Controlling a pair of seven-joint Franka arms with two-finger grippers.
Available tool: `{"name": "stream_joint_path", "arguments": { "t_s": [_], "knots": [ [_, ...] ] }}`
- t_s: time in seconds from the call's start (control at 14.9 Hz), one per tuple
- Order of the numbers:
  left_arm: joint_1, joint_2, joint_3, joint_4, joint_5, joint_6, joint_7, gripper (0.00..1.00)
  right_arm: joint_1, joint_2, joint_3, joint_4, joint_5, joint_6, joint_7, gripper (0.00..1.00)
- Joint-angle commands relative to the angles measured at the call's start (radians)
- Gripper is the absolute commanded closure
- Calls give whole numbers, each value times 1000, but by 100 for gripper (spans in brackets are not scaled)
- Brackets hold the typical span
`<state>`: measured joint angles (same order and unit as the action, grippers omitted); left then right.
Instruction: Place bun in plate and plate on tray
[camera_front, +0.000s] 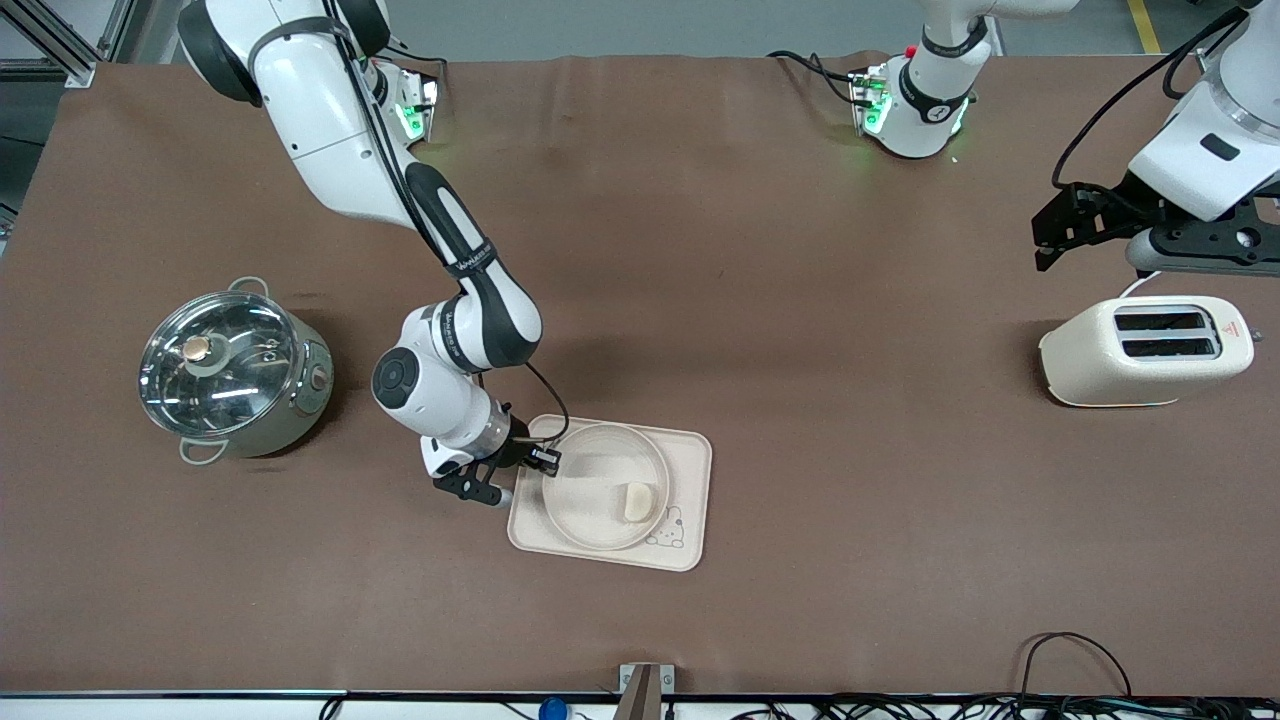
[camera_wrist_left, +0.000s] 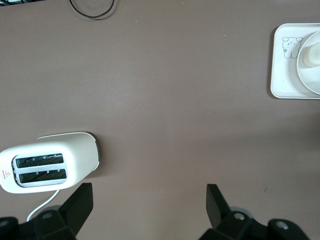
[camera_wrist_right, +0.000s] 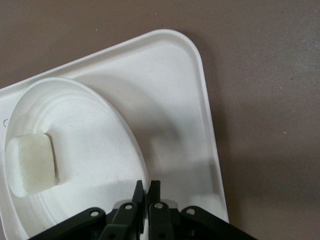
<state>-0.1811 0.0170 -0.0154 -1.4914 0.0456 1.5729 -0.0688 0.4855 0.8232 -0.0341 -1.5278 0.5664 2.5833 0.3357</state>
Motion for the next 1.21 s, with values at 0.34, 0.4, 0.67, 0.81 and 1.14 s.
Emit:
{"name": "stream_joint_path", "arguments": {
  "t_s": [0.34, 0.4, 0.67, 0.81, 1.14],
  "knots": [
    [-1, 14, 6, 26, -3, -5, 14, 0, -41, 1, 13, 21, 26, -2, -18, 8],
    [-1, 14, 6, 26, -1, -5, 14, 0, -44, -9, 13, 21, 24, -11, -17, 0],
    [0, 14, 9, 22, -9, -4, 66, 0, -96, -134, 5, 9, 14, -315, -13, 0],
    [34, 15, 9, 19, -13, 24, 64, 0, -142, -214, -29, 3, -2, -476, -20, 0],
    [134, 9, 5, -9, -47, 22, 46, 0, -192, -409, -89, 5, -265, -782, -102, 0]
  ]
}}
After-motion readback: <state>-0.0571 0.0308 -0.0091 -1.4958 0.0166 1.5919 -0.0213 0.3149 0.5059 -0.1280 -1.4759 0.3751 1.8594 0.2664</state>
